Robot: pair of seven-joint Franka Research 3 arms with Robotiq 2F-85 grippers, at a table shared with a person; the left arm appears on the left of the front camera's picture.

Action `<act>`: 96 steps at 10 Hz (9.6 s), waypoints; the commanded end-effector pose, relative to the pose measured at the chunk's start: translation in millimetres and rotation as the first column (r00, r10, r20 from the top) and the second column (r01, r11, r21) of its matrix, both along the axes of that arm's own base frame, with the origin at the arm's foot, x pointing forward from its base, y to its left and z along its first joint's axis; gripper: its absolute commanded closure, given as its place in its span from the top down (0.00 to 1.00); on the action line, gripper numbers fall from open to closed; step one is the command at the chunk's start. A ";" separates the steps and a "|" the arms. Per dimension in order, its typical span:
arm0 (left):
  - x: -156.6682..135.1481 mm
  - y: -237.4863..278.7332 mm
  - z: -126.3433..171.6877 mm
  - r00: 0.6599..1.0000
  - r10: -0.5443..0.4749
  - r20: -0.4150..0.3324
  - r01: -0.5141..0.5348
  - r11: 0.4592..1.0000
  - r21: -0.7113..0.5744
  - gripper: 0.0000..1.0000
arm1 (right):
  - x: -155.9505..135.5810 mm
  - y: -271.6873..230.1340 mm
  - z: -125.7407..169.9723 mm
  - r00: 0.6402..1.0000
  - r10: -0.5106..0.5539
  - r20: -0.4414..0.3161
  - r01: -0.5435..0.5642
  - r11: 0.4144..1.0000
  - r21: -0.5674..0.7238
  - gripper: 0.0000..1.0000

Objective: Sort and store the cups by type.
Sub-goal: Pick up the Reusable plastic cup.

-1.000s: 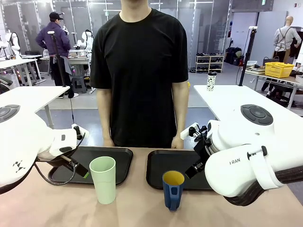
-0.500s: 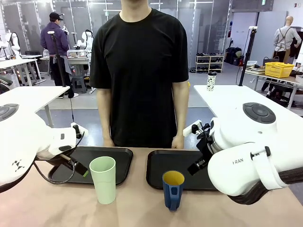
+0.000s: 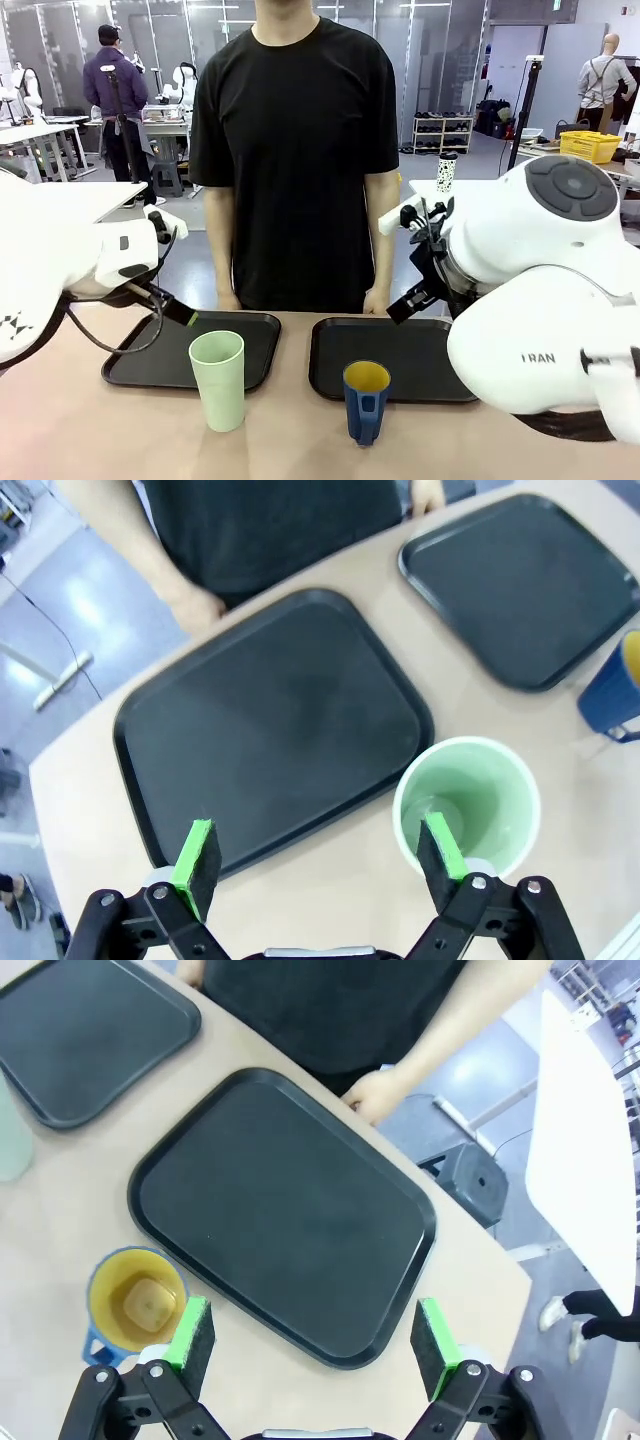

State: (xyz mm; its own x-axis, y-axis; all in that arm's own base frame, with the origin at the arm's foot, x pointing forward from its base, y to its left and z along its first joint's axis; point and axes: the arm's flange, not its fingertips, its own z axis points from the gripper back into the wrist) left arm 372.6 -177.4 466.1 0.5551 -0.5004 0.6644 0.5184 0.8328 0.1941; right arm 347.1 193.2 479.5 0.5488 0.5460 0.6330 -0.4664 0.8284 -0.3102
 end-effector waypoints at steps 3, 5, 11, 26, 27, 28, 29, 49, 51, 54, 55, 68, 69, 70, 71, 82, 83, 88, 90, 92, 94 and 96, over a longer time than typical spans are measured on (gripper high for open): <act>-41.5 -0.6 -7.9 0.997 -0.012 0.082 0.007 0.999 0.054 1.00 | -25.5 16.0 0.8 0.996 -0.010 0.093 0.013 0.999 -0.029 1.00; -9.1 -7.6 14.2 0.999 -0.023 0.047 0.022 1.000 0.021 1.00 | -14.2 11.9 9.6 1.000 0.010 0.028 -0.009 1.000 -0.028 1.00; 30.7 47.4 1.7 0.996 0.090 0.020 -0.090 0.996 -0.014 1.00 | 32.1 -25.9 -2.8 0.993 -0.115 -0.020 0.115 0.993 0.027 1.00; 108.8 144.1 -58.1 0.919 0.332 -0.212 -0.365 0.920 -0.145 1.00 | 149.4 -109.1 -75.4 0.929 -0.268 -0.255 0.291 0.955 0.056 1.00; 108.8 144.1 -58.1 0.919 0.332 -0.212 -0.365 0.920 -0.145 1.00 | 149.4 -109.1 -75.4 0.929 -0.268 -0.255 0.291 0.955 0.056 1.00; 108.8 144.1 -58.1 0.919 0.332 -0.212 -0.365 0.920 -0.145 1.00 | 149.4 -109.1 -75.4 0.929 -0.268 -0.255 0.291 0.955 0.056 1.00; 108.8 144.1 -58.1 0.919 0.332 -0.212 -0.365 0.920 -0.145 1.00 | 149.4 -109.1 -75.4 0.929 -0.268 -0.255 0.291 0.955 0.056 1.00; 72.8 146.5 -30.4 0.941 -0.065 -0.333 0.171 0.939 0.299 1.00 | 149.4 -109.1 -75.4 0.929 -0.268 -0.255 0.291 0.955 0.056 1.00; 64.4 136.6 -42.9 0.883 -0.235 -0.405 0.391 0.846 0.362 1.00 | 149.4 -109.1 -75.4 0.929 -0.268 -0.255 0.291 0.955 0.056 1.00; 54.0 129.0 -58.7 0.782 -0.400 -0.479 0.595 0.709 0.379 1.00 | 149.4 -109.1 -75.4 0.929 -0.268 -0.255 0.291 0.955 0.056 1.00; 50.9 126.6 -61.7 0.736 -0.458 -0.498 0.655 0.666 0.357 1.00 | 149.4 -109.1 -75.4 0.929 -0.268 -0.255 0.291 0.955 0.056 1.00; 24.5 141.2 -82.2 0.687 -0.662 -0.299 0.726 0.638 0.257 1.00 | 149.4 -109.1 -75.4 0.929 -0.268 -0.255 0.291 0.955 0.056 1.00; 20.1 143.6 -89.2 0.674 -0.694 -0.253 0.739 0.634 0.227 1.00 | 149.4 -109.1 -75.4 0.929 -0.268 -0.255 0.291 0.955 0.056 1.00; 15.3 142.7 -94.5 0.632 -0.751 -0.191 0.775 0.607 0.179 1.00 | 149.4 -109.1 -75.4 0.929 -0.268 -0.255 0.291 0.955 0.056 1.00; 14.6 139.1 -100.5 0.594 -0.797 -0.114 0.804 0.581 0.127 1.00 | 149.4 -109.1 -75.4 0.929 -0.268 -0.255 0.291 0.955 0.056 1.00; 27.8 146.1 -192.6 0.496 -0.813 0.305 0.861 0.416 -0.292 1.00 | 149.4 -109.1 -75.4 0.929 -0.268 -0.255 0.291 0.955 0.056 1.00; 33.5 143.8 -196.1 0.507 -0.803 0.314 0.854 0.419 -0.307 1.00 | 149.4 -109.1 -75.4 0.929 -0.268 -0.255 0.291 0.955 0.056 1.00; 36.1 142.4 -197.6 0.539 -0.777 0.326 0.830 0.425 -0.361 1.00 | 149.4 -109.1 -75.4 0.929 -0.268 -0.255 0.291 0.955 0.056 1.00; 36.1 142.4 -197.6 0.539 -0.777 0.326 0.830 0.425 -0.361 1.00 | 149.4 -109.1 -75.4 0.929 -0.268 -0.255 0.291 0.955 0.056 1.00; 36.1 142.4 -197.6 0.539 -0.777 0.326 0.830 0.425 -0.361 1.00 | 149.4 -109.1 -75.4 0.929 -0.268 -0.255 0.291 0.955 0.056 1.00; 47.8 136.8 -204.3 0.537 -0.769 0.346 0.829 0.407 -0.383 1.00 | 149.4 -109.1 -75.4 0.929 -0.268 -0.255 0.291 0.955 0.056 1.00; 56.7 133.0 -211.9 0.535 -0.766 0.357 0.827 0.389 -0.406 1.00 | 149.4 -109.1 -75.4 0.929 -0.268 -0.255 0.291 0.955 0.056 1.00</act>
